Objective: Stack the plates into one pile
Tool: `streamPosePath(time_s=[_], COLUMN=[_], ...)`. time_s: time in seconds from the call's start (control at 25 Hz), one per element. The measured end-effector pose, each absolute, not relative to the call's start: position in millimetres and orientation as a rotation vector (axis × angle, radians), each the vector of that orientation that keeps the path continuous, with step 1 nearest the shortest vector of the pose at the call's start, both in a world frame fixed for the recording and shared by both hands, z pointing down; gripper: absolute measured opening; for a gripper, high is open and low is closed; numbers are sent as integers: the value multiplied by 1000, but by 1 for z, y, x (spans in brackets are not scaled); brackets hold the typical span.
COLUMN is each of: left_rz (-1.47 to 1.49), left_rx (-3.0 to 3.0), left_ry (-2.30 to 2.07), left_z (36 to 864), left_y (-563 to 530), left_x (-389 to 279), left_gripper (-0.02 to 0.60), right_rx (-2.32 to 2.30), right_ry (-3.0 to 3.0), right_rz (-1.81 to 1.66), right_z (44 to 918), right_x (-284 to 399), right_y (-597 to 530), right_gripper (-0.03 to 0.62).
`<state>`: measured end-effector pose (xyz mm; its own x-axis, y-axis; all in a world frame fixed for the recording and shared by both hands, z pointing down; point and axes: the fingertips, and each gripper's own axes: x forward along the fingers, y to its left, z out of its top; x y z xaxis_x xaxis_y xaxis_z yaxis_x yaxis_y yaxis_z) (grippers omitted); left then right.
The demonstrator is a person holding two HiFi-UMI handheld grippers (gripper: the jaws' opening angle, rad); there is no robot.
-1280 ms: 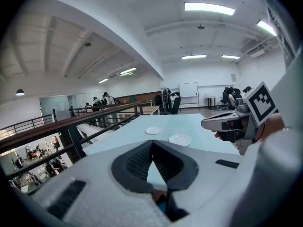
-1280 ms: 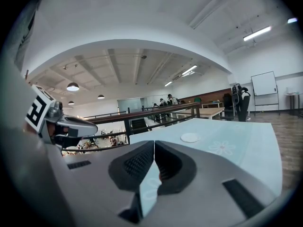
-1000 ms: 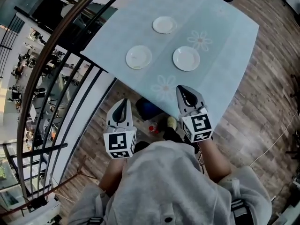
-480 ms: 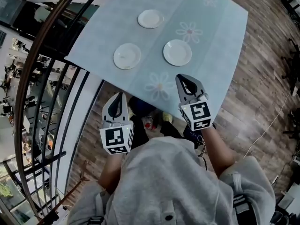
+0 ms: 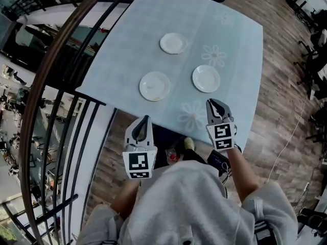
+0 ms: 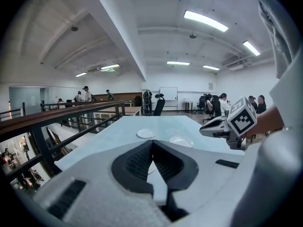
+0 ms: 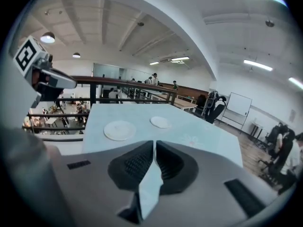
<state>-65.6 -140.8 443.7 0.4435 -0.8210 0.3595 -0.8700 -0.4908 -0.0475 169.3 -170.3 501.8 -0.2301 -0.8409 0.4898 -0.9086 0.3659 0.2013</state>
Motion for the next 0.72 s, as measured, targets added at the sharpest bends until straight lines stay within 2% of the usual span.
streamPosePath(time_s=[0.32, 0.4, 0.44, 0.72], left_rz=[457, 466, 472, 570], left_rx=[2557, 2549, 2541, 2471], left_ry=[-1435, -1446, -1453, -1467], left_z=[462, 464, 465, 484], left_y=[-161, -164, -166, -170], left_x=[-96, -108, -114, -145], left_gripper=[18, 18, 18, 18], right_rx=[1423, 1375, 1362, 1306], right_ry=[-1829, -1786, -1751, -1553], right_rz=[44, 30, 16, -79], right_z=[562, 582, 592, 642], right_x=[167, 163, 164, 185], right_y=[-203, -211, -216, -248], right_gripper=[36, 117, 127, 126])
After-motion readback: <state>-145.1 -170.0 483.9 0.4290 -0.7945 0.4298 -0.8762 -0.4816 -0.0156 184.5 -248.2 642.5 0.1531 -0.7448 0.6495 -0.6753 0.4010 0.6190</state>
